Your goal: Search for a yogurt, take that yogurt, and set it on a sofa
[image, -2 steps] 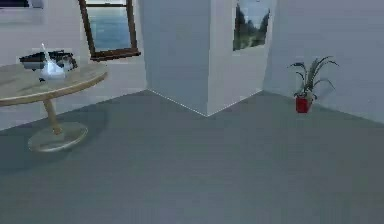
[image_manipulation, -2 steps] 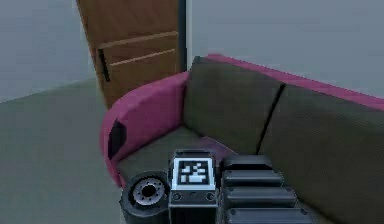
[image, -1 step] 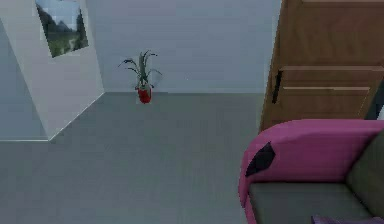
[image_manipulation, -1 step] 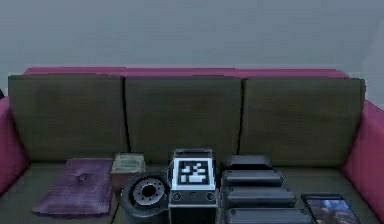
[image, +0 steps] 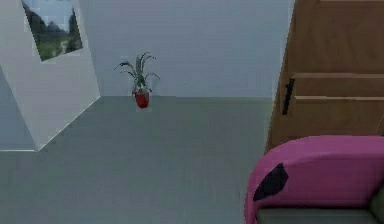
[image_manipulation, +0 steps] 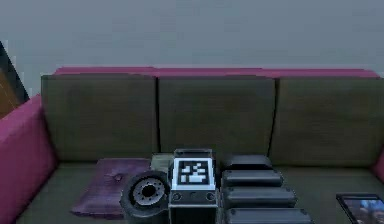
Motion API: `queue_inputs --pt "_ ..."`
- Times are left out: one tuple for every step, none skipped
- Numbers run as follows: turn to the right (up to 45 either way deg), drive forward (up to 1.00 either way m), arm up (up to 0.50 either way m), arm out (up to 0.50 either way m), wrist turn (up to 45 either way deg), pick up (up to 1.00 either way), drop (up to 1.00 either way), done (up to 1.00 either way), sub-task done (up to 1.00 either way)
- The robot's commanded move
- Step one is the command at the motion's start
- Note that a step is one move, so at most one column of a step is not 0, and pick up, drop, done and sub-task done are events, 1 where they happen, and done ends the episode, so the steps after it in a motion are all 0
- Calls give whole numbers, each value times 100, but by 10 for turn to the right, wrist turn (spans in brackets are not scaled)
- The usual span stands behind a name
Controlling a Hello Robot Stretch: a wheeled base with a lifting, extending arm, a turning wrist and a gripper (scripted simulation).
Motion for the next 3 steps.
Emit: queue_inputs --pt "450 0 0 0 0 0 0 0 0" --pt "450 0 0 0 0 0 0 0 0" --pt "120 0 0 0 0 0 0 0 0"
